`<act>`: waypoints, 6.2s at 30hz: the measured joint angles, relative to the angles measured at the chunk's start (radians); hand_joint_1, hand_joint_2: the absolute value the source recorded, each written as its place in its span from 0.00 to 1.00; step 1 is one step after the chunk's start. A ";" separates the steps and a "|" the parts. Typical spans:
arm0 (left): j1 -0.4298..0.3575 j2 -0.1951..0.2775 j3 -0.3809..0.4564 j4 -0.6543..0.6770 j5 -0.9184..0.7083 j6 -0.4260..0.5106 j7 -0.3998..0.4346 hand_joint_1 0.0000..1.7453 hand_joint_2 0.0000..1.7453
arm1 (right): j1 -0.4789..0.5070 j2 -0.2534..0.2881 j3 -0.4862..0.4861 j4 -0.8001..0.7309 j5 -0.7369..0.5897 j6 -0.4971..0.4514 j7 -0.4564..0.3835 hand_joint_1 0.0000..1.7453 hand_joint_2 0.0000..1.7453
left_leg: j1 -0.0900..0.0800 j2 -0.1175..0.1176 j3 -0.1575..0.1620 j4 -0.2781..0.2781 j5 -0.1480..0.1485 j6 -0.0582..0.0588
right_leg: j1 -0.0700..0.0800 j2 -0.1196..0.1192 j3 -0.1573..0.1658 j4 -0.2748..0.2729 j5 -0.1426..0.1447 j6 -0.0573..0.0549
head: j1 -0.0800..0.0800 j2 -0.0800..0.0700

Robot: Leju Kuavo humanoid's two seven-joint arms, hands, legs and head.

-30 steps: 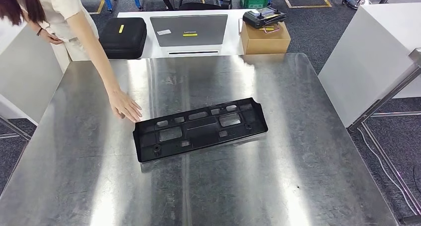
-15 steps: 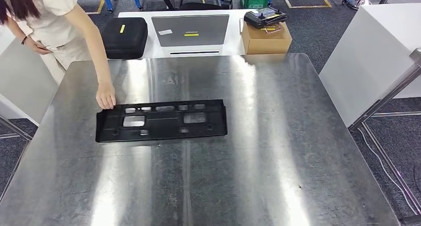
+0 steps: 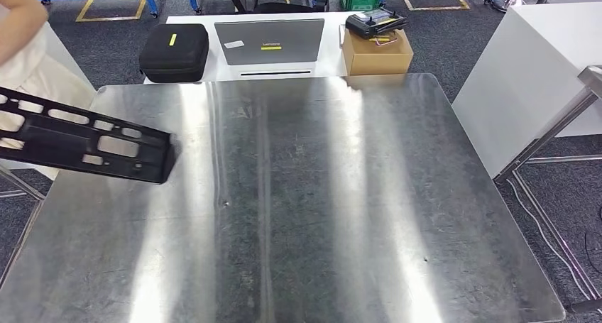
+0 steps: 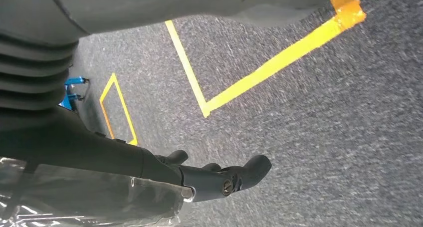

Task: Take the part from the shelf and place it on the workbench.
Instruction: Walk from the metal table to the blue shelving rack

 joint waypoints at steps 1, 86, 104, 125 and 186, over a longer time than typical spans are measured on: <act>0.000 0.000 0.000 0.000 0.000 0.000 0.000 0.00 0.00 | -0.001 0.000 0.000 0.001 0.000 0.000 0.000 0.00 0.00 | 0.001 -0.001 -0.005 0.006 -0.002 -0.008 | -0.003 0.001 0.035 -0.063 0.021 0.006 | 0.002 0.000; 0.002 0.005 -0.009 0.001 -0.002 -0.006 -0.001 0.00 0.00 | -0.002 -0.005 -0.002 0.010 0.008 0.058 0.038 0.00 0.00 | 0.005 0.000 -0.053 0.018 0.027 -0.013 | 0.018 -0.007 -0.053 0.047 -0.046 -0.057 | -0.029 0.000; 0.003 0.008 -0.009 0.001 -0.003 -0.005 -0.002 0.00 0.00 | -0.002 -0.007 0.002 0.010 0.009 0.065 0.032 0.00 0.00 | 0.012 -0.003 -0.190 0.309 -0.111 -0.078 | 0.011 -0.011 0.054 -0.131 0.037 -0.085 | -0.044 0.000; 0.001 0.011 -0.007 0.001 -0.003 -0.006 0.001 0.00 0.00 | -0.004 0.001 0.008 0.011 0.018 0.065 0.033 0.00 0.00 | 0.001 0.001 -0.109 0.033 0.076 -0.044 | 0.016 -0.006 0.097 -0.136 -0.013 -0.036 | -0.023 0.000; 0.002 0.016 0.009 0.001 -0.004 0.012 -0.017 0.00 0.00 | 0.003 -0.012 0.047 0.015 0.044 0.090 0.039 0.00 0.00 | 0.000 0.004 -0.077 0.017 0.057 -0.041 | 0.009 -0.006 0.058 -0.090 -0.004 -0.021 | -0.026 0.000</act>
